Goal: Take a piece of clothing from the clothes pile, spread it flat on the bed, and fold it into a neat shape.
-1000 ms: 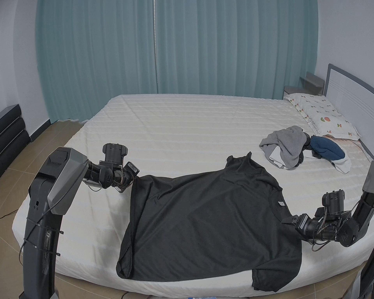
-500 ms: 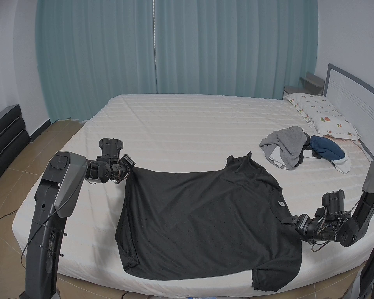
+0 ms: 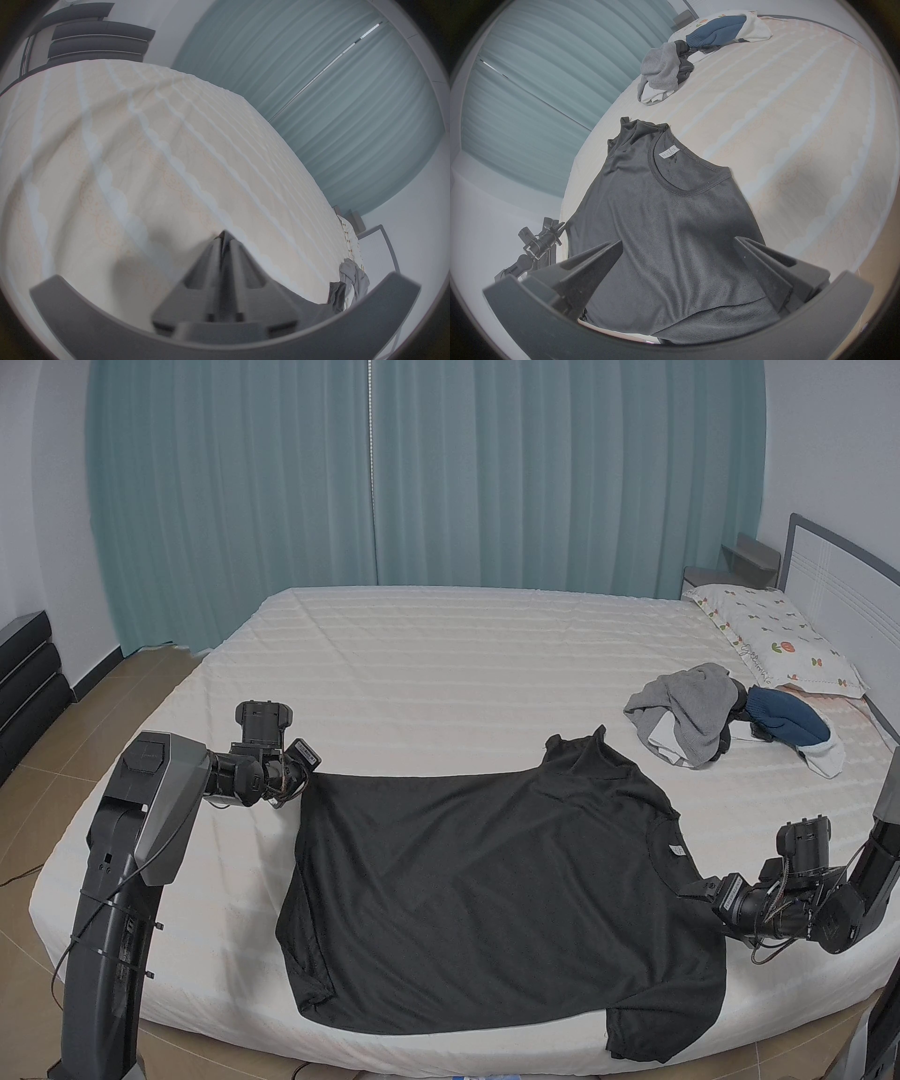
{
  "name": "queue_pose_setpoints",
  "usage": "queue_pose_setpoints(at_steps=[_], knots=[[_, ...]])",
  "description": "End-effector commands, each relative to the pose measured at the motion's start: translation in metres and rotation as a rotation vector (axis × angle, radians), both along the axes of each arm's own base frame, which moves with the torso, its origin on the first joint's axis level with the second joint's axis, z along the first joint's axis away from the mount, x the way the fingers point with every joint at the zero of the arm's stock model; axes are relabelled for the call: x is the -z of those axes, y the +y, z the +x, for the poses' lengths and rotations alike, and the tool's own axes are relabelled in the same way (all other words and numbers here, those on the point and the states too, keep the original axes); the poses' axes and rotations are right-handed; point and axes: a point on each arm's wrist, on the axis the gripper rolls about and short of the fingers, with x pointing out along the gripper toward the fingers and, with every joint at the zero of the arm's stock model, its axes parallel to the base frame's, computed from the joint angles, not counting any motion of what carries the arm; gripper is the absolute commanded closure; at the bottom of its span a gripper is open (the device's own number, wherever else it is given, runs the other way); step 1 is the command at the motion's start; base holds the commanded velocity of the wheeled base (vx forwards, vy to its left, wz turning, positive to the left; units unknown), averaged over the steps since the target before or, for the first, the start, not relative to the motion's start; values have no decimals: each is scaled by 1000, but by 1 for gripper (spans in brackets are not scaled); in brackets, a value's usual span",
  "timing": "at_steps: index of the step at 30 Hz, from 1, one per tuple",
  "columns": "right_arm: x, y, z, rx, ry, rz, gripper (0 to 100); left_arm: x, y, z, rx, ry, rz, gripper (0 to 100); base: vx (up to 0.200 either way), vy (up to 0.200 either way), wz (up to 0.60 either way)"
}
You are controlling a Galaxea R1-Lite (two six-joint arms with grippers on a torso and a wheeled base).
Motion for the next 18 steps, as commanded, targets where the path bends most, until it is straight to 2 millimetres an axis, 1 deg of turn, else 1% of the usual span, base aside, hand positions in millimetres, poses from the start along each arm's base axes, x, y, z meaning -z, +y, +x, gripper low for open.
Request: queue_pose_setpoints(at_steps=[1, 4, 5, 6, 7, 10, 11, 12, 13, 15, 16, 17, 18], knots=[[-1, 0, 0, 0, -2, 0, 0, -16, 6, -2, -28, -18, -27, 0, 0, 0, 0], [-1, 0, 0, 0, -2, 0, 0, -35, 10, -10, -50, -21, -77, 0, 0, 0, 0], [-1, 0, 0, 0, -2, 0, 0, -36, 11, -11, -50, -23, -78, 0, 0, 0, 0], [-1, 0, 0, 0, -2, 0, 0, -45, 15, -17, -49, -22, -87, 0, 0, 0, 0], [-1, 0, -1, -2, -2, 0, 0, -54, 16, -26, -23, -10, -106, 0, 0, 0, 0], [-1, 0, -1, -2, -5, 1, 0, -69, 19, -49, 33, 17, -148, 0, 0, 0, 0], [-1, 0, -1, -2, -5, 1, 0, -69, 19, -49, 33, 17, -148, 0, 0, 0, 0], [-2, 0, -1, -2, -5, 1, 0, -76, 23, -60, 41, 13, -161, 0, 0, 0, 0], [-3, 0, -1, 0, -9, 1, 0, -85, 27, -77, 42, 8, -174, 0, 0, 0, 0], [-3, 0, -1, 1, -11, 3, 0, -85, 28, -94, 37, 25, -176, 0, 0, 0, 0], [-3, 0, -1, 1, -11, 3, 0, -85, 28, -96, 37, 25, -176, 0, 0, 0, 0], [-4, 0, -1, 2, -12, 2, 0, -83, 28, -113, 37, 45, -177, 0, 0, 0, 0], [-4, 0, -1, 1, -14, 3, 0, -82, 29, -117, 37, 53, -179, 0, 0, 0, 0]])
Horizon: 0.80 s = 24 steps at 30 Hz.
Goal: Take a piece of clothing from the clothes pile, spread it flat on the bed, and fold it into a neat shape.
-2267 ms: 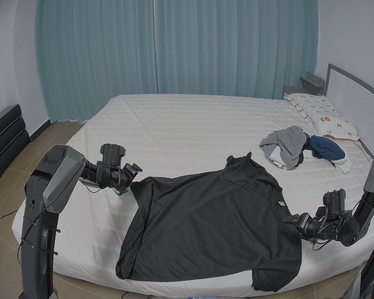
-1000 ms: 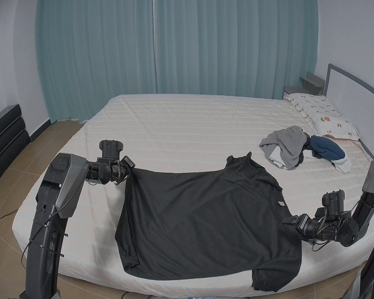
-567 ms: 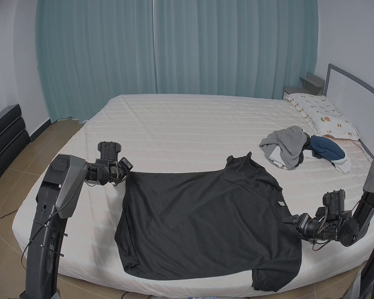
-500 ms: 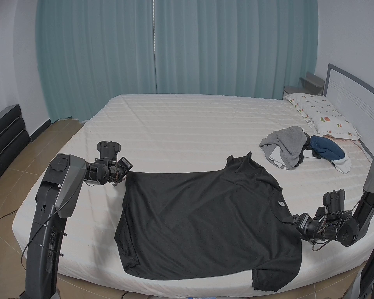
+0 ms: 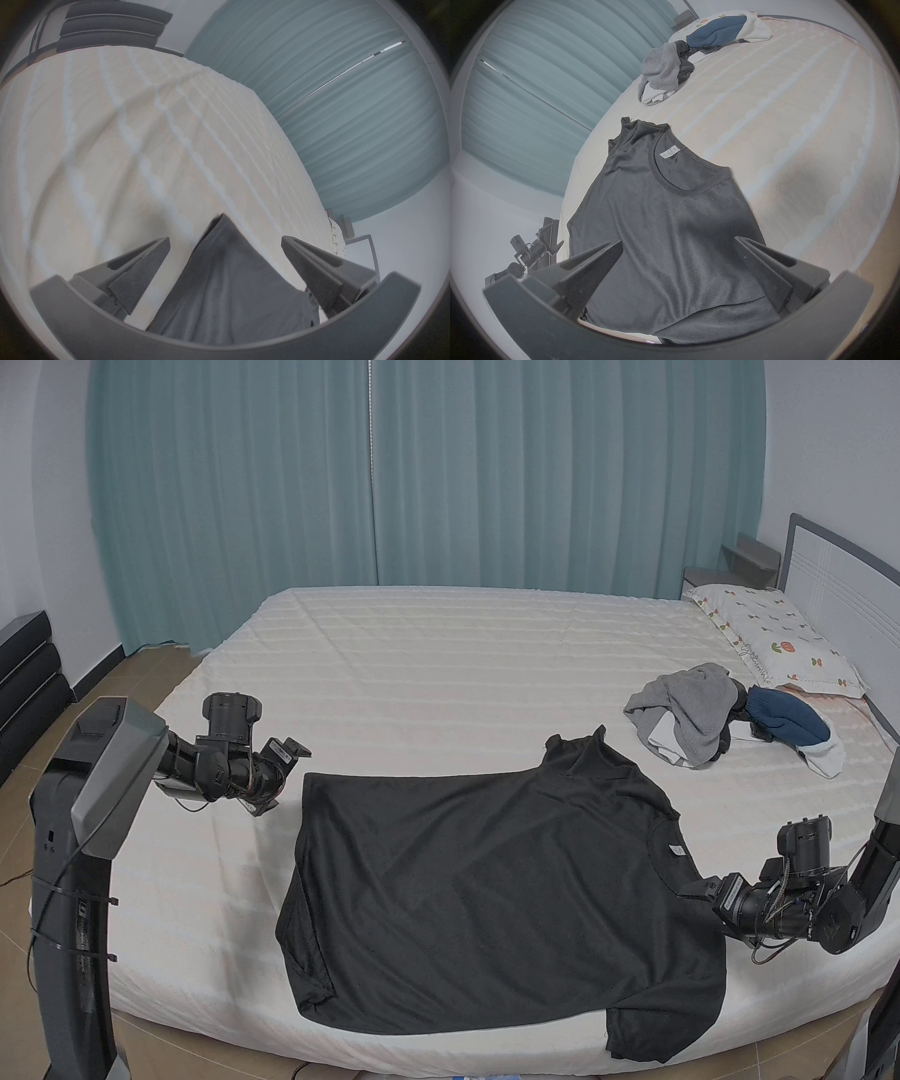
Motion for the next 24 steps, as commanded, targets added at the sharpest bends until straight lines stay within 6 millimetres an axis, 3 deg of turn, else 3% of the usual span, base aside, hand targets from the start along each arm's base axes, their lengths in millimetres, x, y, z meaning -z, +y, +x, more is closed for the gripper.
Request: queue_pose_setpoints(at_steps=[1, 6, 13, 24], knots=[[-4, 0, -1, 1, -14, 3, 0, -43, 7, -73, 19, -25, -38, 0, -200, 0, 0], [-1, -1, 0, 5, -5, -1, 0, -31, 2, -110, 42, 17, -46, 0, -200, 0, 0], [-2, -4, -2, 12, -6, -2, 0, -9, -26, -157, 122, 111, -35, 0, -171, 0, 0], [-1, -2, -4, 2, 3, -3, 0, -10, -75, -177, 188, 126, -127, 0, 0, 0, 0]])
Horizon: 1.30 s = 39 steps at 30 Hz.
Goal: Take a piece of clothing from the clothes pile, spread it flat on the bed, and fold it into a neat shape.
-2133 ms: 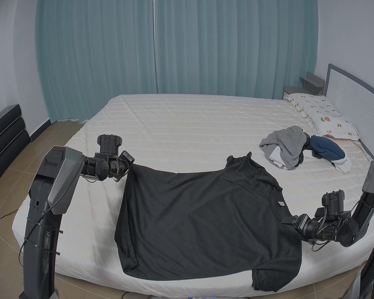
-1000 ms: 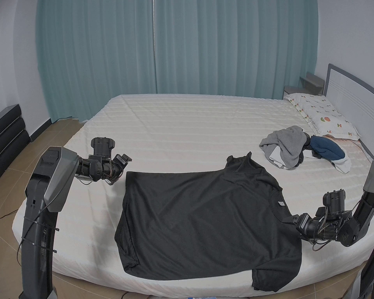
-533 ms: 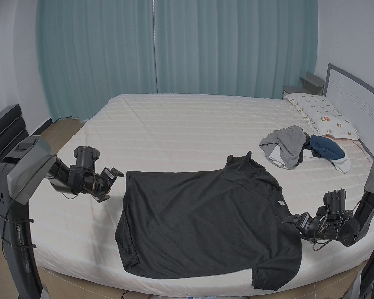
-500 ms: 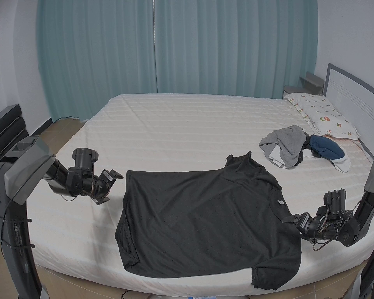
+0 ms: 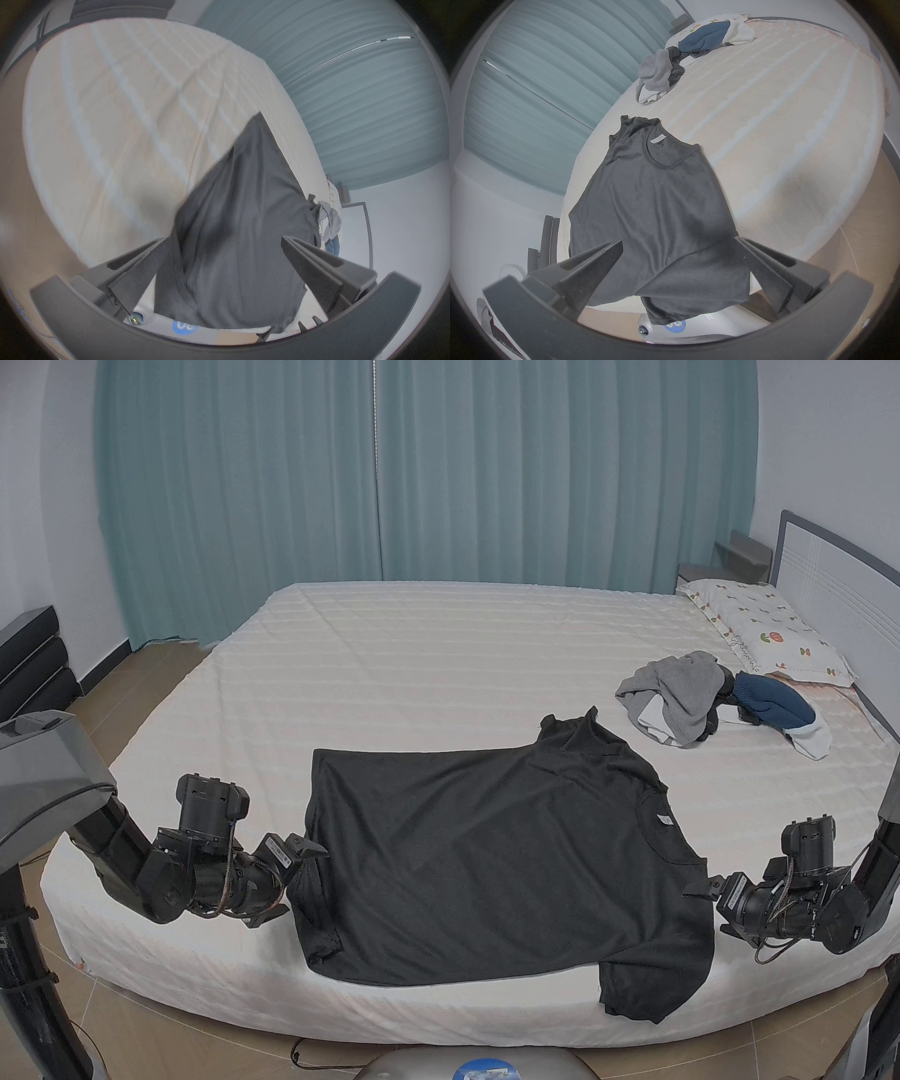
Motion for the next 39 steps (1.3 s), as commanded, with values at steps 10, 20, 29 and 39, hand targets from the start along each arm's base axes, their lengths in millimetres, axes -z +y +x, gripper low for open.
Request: queue_pose_setpoints(at_steps=[10, 20, 29, 39], knots=[[0, 2, -2, -10, 2, 0, 0, 8, -65, 1, 101, -23, 30, 0, 0, 0, 0], [0, 2, -2, -11, 3, -1, 0, 32, -80, 7, 91, 5, 109, 0, 0, 0, 0], [0, 2, -1, -11, 2, -3, 0, 39, -62, 4, 77, 82, 223, 0, 0, 0, 0], [0, 2, -2, -16, 3, -7, 0, 30, -11, -14, 13, 135, 295, 0, 0, 0, 0]])
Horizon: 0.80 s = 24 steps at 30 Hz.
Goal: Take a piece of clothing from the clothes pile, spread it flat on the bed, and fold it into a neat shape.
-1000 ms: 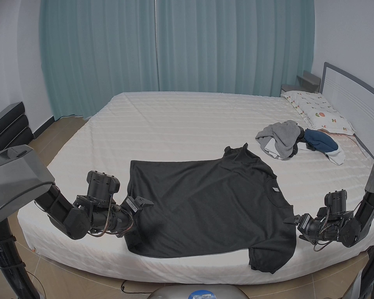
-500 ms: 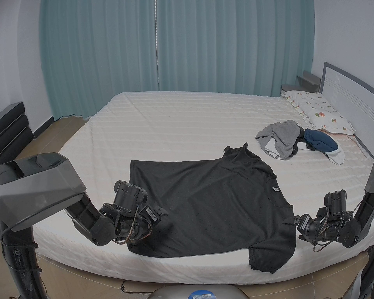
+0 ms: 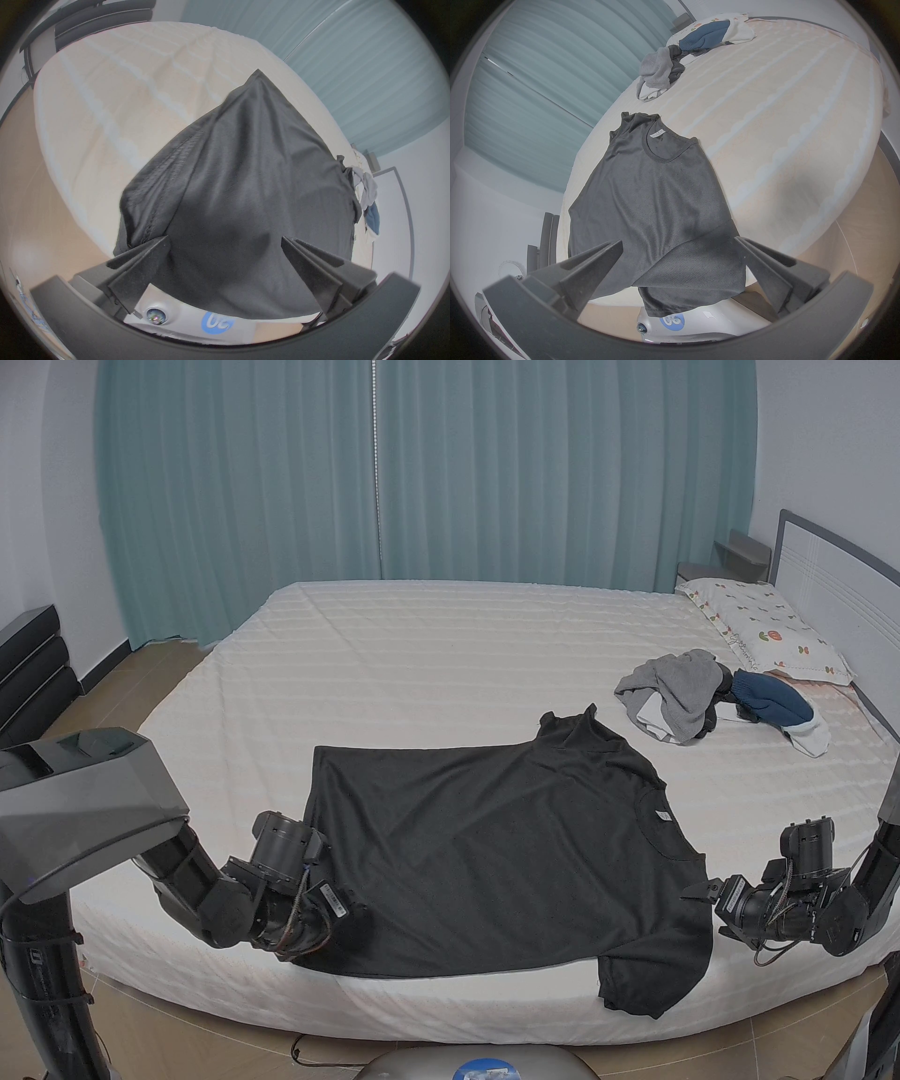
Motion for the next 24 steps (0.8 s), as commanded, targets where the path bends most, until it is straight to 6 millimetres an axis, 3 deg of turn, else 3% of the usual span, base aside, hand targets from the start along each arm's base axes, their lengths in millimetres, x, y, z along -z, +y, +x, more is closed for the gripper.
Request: queue_pose_setpoints(at_steps=[1, 8, 13, 24], knots=[[0, 0, 0, -2, 0, -1, 0, -7, 28, -9, -55, 9, 13, 0, 0, 0, 0], [1, 0, -2, -3, 6, -2, 0, -21, 51, -24, -100, 2, -21, 0, 0, 0, 0], [1, 0, -3, -3, 9, -3, 0, -17, 57, -37, -79, 47, -78, 0, 0, 0, 0], [1, -2, -8, -7, 13, -14, 0, -12, 60, -41, -76, 7, -139, 0, 0, 0, 0]])
